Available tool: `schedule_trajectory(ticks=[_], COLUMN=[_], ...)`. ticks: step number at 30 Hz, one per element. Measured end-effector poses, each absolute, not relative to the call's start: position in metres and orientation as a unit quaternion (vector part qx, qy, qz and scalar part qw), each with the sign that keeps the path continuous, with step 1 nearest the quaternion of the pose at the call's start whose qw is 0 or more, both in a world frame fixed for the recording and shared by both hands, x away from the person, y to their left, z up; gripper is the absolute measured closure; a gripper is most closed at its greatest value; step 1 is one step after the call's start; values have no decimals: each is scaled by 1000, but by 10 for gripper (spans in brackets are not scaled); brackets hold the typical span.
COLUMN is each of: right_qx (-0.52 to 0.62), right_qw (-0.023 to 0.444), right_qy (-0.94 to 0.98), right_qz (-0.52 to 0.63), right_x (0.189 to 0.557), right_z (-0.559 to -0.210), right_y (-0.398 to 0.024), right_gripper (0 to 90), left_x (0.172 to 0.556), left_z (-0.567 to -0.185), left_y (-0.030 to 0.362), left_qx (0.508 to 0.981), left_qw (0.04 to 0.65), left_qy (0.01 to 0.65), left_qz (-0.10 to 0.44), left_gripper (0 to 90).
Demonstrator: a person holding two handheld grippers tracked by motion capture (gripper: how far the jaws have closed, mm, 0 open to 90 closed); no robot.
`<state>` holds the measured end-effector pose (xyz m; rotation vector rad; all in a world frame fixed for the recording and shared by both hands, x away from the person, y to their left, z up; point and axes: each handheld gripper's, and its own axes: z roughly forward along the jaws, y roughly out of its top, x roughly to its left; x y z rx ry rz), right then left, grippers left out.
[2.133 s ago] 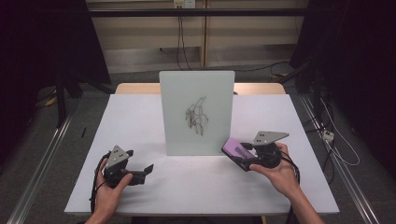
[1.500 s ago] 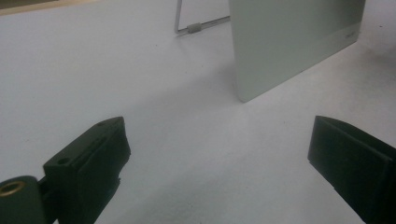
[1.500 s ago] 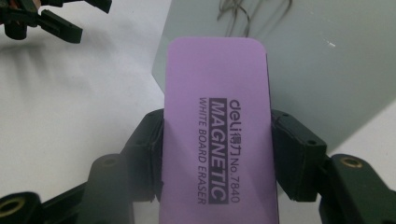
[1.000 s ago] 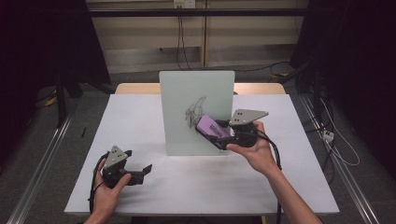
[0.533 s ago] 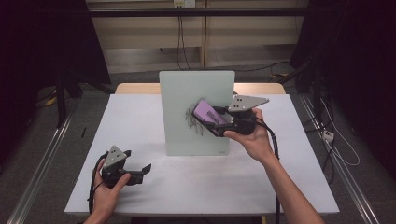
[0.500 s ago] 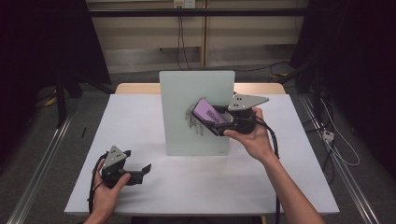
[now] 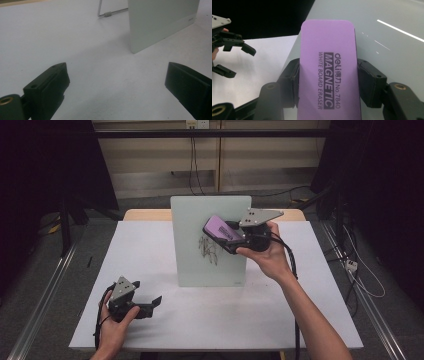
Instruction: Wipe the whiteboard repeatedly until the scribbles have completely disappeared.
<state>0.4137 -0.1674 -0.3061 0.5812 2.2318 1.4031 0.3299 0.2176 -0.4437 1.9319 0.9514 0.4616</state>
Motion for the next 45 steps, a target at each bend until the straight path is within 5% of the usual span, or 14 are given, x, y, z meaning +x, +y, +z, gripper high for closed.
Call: schedule_trajectory(ticks=[18,45], right_qx=[217,212], right_qw=[247,224], right_qy=[813,831], right_qz=[481,463], right_x=[420,411], right_z=[-303,-332], right_y=[-161,-146], right_gripper=[422,422], left_x=[329,329], left_z=[-444,-444], left_y=[219,219], left_qx=[785,785], left_qw=[450,450], left_qy=[382,382], left_qz=[186,186], left_gripper=[49,50])
